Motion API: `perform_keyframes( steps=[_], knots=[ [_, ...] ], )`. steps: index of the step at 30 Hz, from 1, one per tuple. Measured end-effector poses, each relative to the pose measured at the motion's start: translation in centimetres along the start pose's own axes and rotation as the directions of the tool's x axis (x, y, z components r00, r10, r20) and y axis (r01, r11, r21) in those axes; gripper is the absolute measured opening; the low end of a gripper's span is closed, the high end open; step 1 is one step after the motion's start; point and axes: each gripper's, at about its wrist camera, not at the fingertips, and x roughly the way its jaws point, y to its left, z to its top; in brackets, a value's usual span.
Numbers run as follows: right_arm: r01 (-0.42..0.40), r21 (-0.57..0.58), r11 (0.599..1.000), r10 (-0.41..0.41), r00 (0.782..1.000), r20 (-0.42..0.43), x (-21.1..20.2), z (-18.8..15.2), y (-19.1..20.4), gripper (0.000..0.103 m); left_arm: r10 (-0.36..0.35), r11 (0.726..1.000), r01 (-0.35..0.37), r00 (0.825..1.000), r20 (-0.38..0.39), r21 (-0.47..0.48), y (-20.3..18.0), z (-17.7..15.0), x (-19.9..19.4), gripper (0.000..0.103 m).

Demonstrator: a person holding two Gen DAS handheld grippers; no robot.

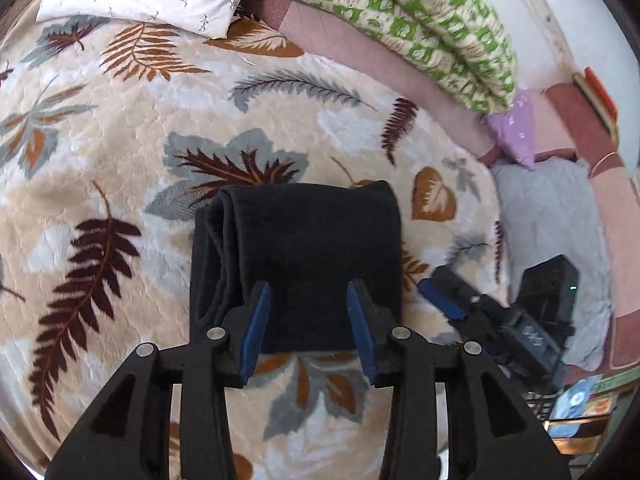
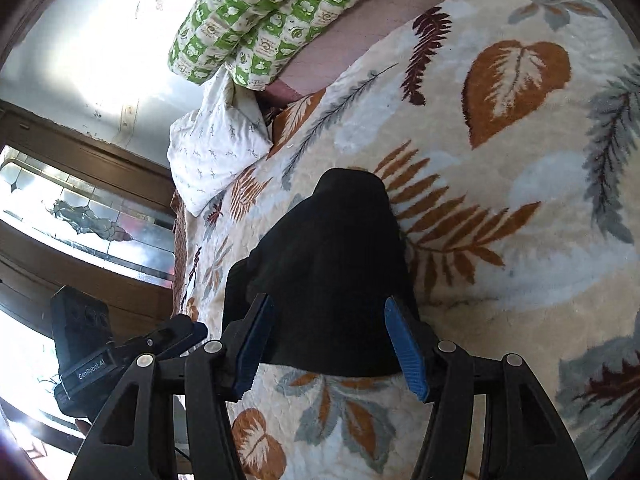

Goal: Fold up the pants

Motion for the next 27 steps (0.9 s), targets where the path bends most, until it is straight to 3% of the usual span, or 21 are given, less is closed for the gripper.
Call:
perform_keyframes(
  steps=[7,14,20,22,24,27],
  knots=[
    [-0.160,0.018,0.987,0.159,0.986,0.055,2.2,2.2,-0.7,0.060,-0.025,1.000,0.025,1.000,0.012,-0.017,2.8,1.0,2.9,0.038],
    [-0.005,0.012,1.000,0.006,0.999,-0.043,6.8,2.3,-2.1,0.054,-0.036,0.998,0.033,0.998,0.049,0.057,3.4,0.8,4.6,0.037],
    [-0.009,0.013,1.000,0.009,0.999,-0.049,5.3,2.5,-1.0,0.059,-0.128,0.992,0.128,0.991,0.046,0.007,4.3,0.4,1.0,0.038],
    [-0.041,0.023,0.999,0.042,0.997,-0.057,3.7,2.4,-1.1,0.063,-0.093,0.996,0.093,0.995,0.022,-0.010,4.9,0.3,-0.1,0.039],
    [-0.033,0.016,0.999,0.034,0.997,-0.075,2.5,2.0,-1.3,0.074,-0.073,0.997,0.073,0.997,-0.001,0.001,5.4,0.0,-0.7,0.041],
    [0.013,-0.031,0.999,-0.016,0.996,-0.084,1.2,1.2,-2.1,0.074,0.003,1.000,-0.002,1.000,-0.008,0.023,5.8,-0.5,-1.0,0.041]
  ],
)
